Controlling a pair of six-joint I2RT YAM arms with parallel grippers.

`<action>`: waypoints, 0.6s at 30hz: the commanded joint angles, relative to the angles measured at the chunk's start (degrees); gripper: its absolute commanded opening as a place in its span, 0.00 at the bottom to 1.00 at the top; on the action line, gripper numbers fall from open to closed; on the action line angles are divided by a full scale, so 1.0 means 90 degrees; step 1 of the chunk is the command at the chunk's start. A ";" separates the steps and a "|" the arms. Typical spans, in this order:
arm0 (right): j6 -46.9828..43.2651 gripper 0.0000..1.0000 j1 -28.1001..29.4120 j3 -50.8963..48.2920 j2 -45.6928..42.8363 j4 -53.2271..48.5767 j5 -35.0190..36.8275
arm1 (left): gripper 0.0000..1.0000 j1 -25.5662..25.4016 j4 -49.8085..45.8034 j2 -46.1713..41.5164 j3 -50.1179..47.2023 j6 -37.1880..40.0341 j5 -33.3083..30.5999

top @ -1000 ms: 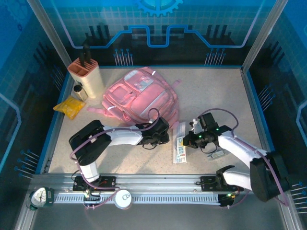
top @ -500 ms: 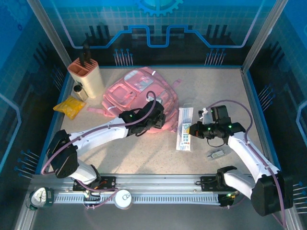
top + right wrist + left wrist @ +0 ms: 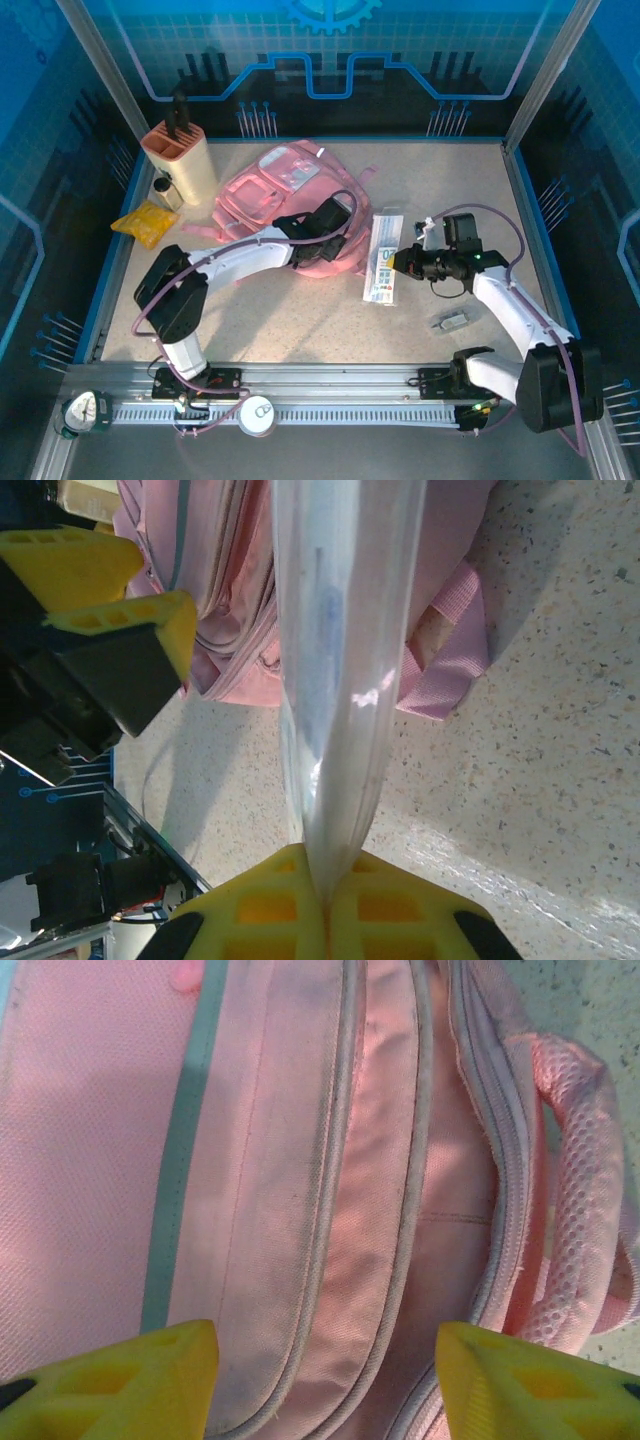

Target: Pack the student bag

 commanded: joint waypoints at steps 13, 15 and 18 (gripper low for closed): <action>0.0005 0.07 -0.0243 -0.0017 0.0048 0.0218 -0.0331 | 0.66 0.0503 0.0076 0.1298 0.1133 0.0682 -0.0317; 0.0000 0.06 -0.0276 -0.0037 0.0023 0.0212 -0.0363 | 0.65 0.0626 0.0080 0.1377 0.1187 0.0618 -0.0271; -0.0012 0.06 -0.0319 -0.0056 0.0000 0.0211 -0.0366 | 0.60 0.0726 0.0069 0.1511 0.1231 0.0662 -0.0313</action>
